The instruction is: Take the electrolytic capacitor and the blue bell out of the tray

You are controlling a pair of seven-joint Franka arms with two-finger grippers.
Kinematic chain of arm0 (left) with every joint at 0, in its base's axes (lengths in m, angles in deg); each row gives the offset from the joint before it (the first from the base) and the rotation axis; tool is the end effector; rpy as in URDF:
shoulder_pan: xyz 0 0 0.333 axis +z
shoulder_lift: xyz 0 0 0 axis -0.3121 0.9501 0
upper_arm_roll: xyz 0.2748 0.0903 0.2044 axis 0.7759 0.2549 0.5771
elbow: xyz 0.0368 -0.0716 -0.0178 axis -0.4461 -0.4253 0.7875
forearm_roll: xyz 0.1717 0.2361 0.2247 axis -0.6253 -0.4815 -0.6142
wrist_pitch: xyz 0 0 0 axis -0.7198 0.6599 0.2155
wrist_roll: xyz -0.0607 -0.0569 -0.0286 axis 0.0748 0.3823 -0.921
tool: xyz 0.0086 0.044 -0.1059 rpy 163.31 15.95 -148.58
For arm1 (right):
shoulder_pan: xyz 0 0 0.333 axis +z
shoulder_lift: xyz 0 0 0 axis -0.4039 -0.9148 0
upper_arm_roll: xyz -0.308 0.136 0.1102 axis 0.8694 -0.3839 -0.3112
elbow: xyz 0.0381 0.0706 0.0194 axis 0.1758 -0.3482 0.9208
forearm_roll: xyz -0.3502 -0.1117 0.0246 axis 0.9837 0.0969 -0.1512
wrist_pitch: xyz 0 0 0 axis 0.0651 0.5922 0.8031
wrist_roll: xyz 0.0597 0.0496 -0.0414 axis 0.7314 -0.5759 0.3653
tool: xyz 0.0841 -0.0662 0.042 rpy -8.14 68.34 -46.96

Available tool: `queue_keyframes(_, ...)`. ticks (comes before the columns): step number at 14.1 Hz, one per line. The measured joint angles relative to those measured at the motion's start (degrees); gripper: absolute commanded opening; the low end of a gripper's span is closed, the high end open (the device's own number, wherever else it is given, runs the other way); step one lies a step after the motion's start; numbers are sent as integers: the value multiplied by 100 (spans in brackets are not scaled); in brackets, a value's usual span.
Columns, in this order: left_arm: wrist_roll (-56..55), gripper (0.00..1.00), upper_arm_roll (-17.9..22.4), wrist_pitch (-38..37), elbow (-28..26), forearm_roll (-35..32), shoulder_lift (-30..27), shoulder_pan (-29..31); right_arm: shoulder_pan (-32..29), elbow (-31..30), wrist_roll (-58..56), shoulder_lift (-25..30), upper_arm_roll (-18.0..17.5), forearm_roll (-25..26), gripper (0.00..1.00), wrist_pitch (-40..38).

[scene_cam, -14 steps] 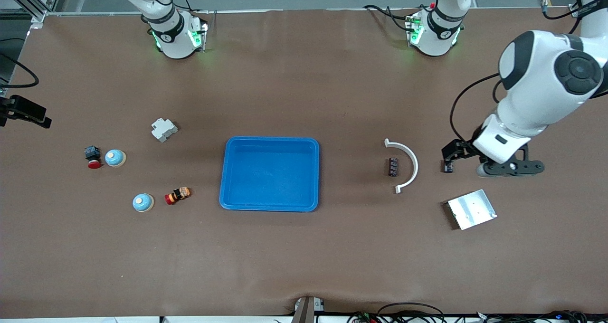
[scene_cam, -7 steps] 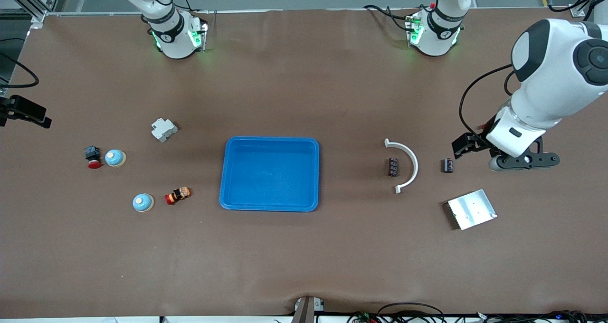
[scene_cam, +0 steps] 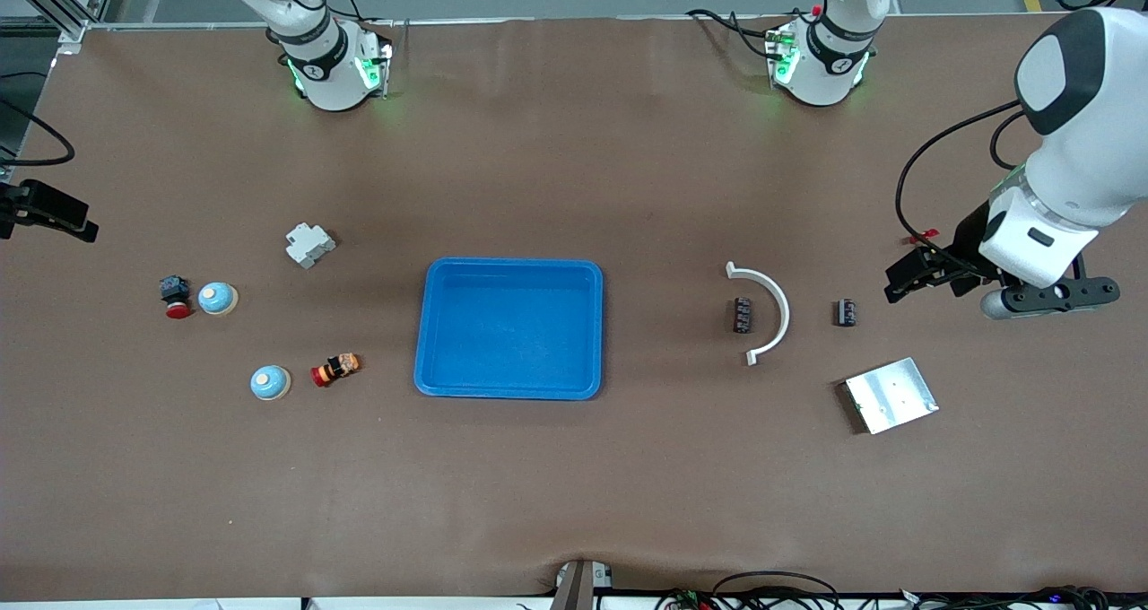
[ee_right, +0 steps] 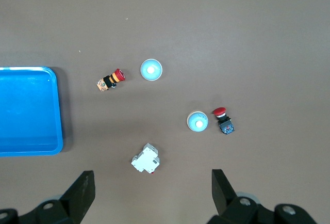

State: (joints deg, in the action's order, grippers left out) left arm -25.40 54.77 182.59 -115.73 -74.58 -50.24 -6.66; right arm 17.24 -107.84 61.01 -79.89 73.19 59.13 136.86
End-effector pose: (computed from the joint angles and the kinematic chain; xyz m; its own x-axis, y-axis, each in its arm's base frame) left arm 0.5741 -0.0814 0.5705 0.9860 0.1218 0.1135 0.1091 -0.9876 0.1126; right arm 0.5662 -0.0474 0.6642 0.9987 -0.0435 -0.0256 -0.0427 -0.9986 0.0305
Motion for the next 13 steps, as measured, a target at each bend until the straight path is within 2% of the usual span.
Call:
queue_keyframes(5, 6, 100, -86, -780, 15, 0, -634, -143, 0, 1, -1, 0, -12, 0, 100, -6)
queue_keyframes(9, 6, 100, 412, -1482, 14, -5, -1063, -850, 0, 2, -1, 0, -13, 0, 100, -9)
queue_keyframes(13, 24, 100, 608, -2083, 15, -6, -1519, -953, 0, 4, -92, 0, -7, 0, 100, -11)
